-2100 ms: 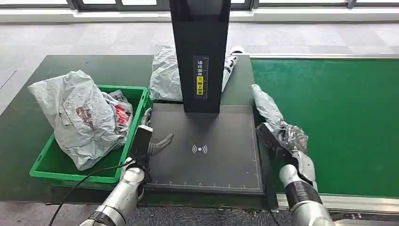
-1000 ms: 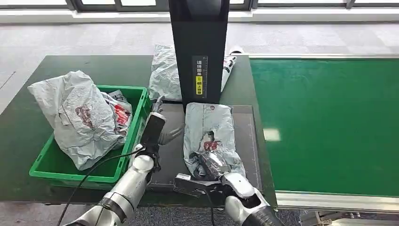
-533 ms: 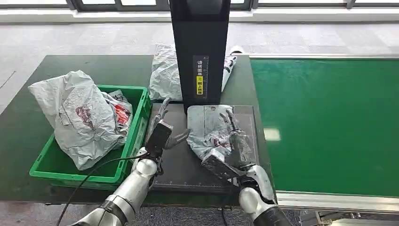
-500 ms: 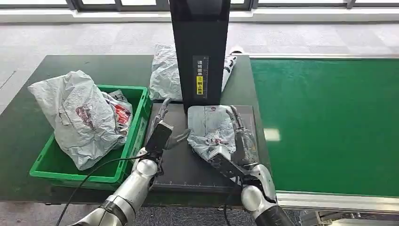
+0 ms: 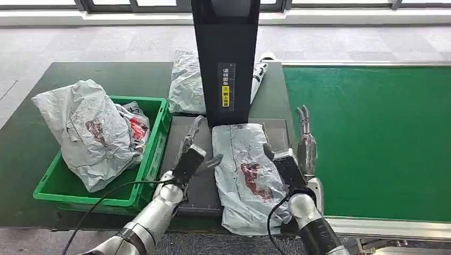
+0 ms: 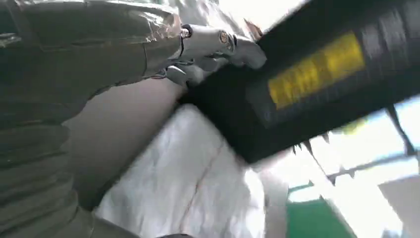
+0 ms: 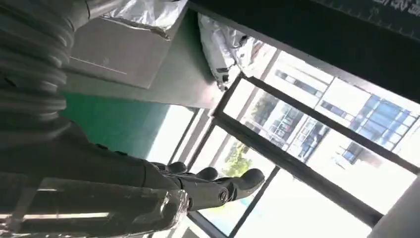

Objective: Moved the parcel from conveyor to table for the left to box.

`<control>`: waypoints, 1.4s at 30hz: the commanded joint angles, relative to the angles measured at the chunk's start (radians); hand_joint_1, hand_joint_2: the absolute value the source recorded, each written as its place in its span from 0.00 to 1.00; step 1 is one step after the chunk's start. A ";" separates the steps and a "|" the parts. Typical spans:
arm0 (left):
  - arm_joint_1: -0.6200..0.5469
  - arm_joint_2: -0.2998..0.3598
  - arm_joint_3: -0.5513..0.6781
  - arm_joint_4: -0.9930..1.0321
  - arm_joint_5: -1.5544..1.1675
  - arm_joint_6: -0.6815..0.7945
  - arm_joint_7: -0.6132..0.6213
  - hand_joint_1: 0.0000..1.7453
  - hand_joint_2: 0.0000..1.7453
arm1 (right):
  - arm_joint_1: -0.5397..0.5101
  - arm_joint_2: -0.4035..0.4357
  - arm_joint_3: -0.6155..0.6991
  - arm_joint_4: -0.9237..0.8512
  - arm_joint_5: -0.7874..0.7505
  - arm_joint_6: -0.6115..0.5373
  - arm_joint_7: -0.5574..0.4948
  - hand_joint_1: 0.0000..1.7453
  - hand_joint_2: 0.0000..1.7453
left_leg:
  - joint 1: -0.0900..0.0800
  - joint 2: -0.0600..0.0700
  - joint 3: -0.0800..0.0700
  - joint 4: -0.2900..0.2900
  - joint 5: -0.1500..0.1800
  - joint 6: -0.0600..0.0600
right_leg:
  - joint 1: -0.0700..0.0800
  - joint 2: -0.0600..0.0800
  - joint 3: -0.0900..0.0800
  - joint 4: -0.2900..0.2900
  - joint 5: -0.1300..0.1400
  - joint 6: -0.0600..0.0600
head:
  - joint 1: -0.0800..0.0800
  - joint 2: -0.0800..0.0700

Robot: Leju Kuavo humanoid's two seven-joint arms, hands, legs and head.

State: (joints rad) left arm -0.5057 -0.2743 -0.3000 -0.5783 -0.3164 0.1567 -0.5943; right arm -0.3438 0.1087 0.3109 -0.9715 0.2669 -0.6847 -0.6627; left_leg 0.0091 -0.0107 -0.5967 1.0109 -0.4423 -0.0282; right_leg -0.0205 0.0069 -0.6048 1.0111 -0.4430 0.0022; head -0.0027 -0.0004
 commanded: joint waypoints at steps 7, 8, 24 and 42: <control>-0.026 0.030 -0.209 0.154 -0.103 -0.005 0.020 0.00 1.00 | -0.118 0.000 -0.074 0.222 -0.044 0.000 -0.023 0.00 1.00 | 0.000 0.002 0.003 -0.002 0.000 0.001 | 0.001 0.001 0.002 -0.002 0.001 -0.001 | 0.000 0.000; -0.026 0.032 -0.235 0.158 -0.136 -0.022 0.032 0.00 1.00 | -0.120 -0.001 -0.075 0.219 -0.050 0.002 -0.024 0.00 1.00 | 0.000 0.001 0.002 -0.001 0.000 0.001 | 0.000 0.000 0.001 -0.001 0.000 0.000 | 0.000 0.000; -0.054 0.032 -0.398 0.261 -0.401 -0.053 0.202 1.00 1.00 | -0.092 0.024 -0.130 0.170 0.008 0.003 0.050 0.00 1.00 | 0.000 0.000 0.003 -0.001 0.001 0.002 | 0.000 -0.002 0.004 -0.001 0.001 0.000 | 0.000 0.000; -0.115 0.014 -0.121 0.117 -0.291 0.387 0.187 1.00 1.00 | -0.025 0.053 -0.216 0.046 0.094 0.005 0.107 0.00 1.00 | 0.001 0.000 0.000 0.000 0.003 0.001 | 0.002 -0.002 0.000 0.000 0.003 -0.001 | 0.000 0.000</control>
State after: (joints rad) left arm -0.5650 -0.2728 -0.5479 -0.4196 -0.6299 0.3664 -0.3948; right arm -0.3671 0.1377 0.1721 -0.8965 0.3593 -0.6782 -0.5619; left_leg 0.0095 -0.0124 -0.5959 1.0107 -0.4391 -0.0278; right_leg -0.0197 0.0050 -0.6035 1.0109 -0.4403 0.0016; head -0.0027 0.0000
